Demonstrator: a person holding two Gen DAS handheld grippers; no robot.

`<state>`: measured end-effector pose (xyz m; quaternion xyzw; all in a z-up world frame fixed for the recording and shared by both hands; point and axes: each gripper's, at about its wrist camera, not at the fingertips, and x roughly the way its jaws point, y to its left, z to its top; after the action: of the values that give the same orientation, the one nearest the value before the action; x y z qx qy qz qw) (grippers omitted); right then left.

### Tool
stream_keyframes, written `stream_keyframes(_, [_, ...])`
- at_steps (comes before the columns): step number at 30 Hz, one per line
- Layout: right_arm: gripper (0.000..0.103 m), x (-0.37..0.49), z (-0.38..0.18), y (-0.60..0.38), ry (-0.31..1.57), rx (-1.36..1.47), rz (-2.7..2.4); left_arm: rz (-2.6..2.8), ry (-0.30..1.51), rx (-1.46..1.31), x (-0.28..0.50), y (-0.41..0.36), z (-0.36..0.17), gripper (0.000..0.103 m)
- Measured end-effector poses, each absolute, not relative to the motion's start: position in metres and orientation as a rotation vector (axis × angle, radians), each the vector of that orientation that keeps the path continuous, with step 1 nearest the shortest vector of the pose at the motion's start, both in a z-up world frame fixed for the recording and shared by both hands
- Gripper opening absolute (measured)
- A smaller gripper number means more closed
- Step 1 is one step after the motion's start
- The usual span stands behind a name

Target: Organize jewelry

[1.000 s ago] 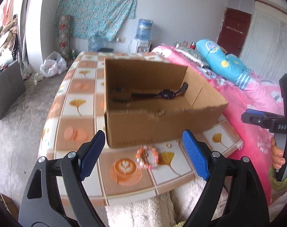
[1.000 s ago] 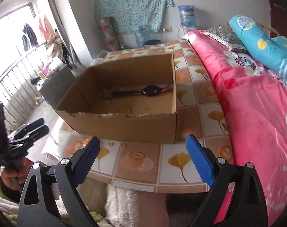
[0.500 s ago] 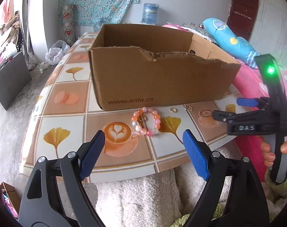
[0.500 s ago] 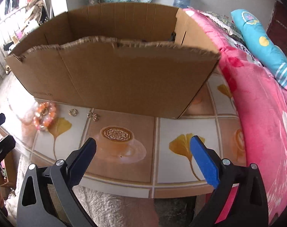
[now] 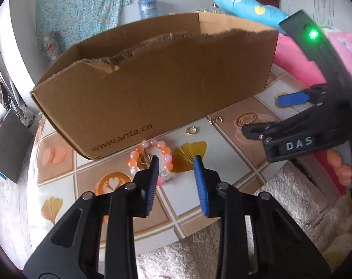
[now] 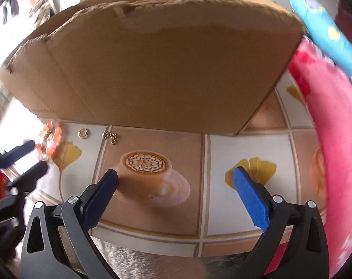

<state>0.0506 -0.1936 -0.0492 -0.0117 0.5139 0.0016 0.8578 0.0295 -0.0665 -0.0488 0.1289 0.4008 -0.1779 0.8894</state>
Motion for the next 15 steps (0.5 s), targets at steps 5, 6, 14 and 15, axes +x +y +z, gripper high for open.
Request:
stream_keyframes(5, [0.096,0.052,-0.048,-0.194,1.076,-0.027,0.001,-0.336,0.889,0.245,0.043,-0.065,-0.056,0.024])
stream_keyframes(6, [0.096,0.052,-0.049,-0.195,1.077,-0.026,0.0,-0.338,0.895,0.224,0.045,-0.063,-0.055,0.023])
stream_keyframes(14, [0.096,0.057,-0.048,-0.194,1.08,-0.03,0.006,-0.427,0.86,0.034,0.052,-0.033,-0.033,0.008])
stream_keyframes(15, [0.096,0.059,-0.049,-0.195,1.08,-0.03,0.008,-0.447,0.847,-0.018,0.053,-0.025,-0.028,0.008])
